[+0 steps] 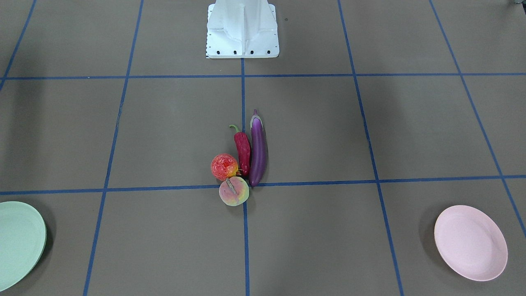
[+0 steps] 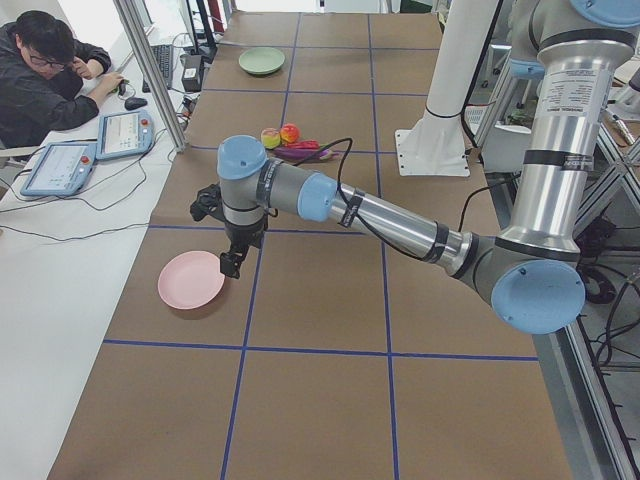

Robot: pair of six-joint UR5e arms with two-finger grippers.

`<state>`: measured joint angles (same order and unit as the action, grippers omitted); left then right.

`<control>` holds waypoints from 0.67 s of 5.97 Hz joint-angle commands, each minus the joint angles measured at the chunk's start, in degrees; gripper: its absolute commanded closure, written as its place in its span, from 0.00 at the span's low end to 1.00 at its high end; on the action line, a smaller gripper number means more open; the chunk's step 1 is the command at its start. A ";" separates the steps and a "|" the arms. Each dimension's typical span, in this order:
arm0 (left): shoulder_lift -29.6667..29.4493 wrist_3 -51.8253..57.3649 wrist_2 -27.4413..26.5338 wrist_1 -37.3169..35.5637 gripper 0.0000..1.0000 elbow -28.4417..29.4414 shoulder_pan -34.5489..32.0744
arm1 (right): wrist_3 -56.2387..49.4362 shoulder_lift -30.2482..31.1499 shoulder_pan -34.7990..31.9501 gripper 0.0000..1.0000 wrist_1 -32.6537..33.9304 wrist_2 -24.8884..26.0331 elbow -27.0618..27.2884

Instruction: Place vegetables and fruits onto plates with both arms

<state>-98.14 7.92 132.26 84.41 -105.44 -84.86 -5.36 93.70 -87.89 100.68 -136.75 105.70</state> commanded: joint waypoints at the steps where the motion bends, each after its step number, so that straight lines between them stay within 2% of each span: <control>1: -3.44 -3.85 -0.34 -1.87 0.00 -1.96 4.60 | -0.18 -0.02 0.17 0.00 -4.75 -2.97 -2.16; 2: -6.59 -9.79 -0.34 -3.45 0.00 -2.05 7.14 | 0.26 0.95 0.26 0.00 -7.75 -5.61 -3.21; 4: -11.09 -20.60 -0.16 -4.43 0.00 -3.71 13.64 | 0.26 0.17 0.44 0.00 -7.96 -5.38 -4.01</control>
<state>-107.05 -7.04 132.02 80.48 -108.17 -74.52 -5.13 94.14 -87.54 93.07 -142.05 101.95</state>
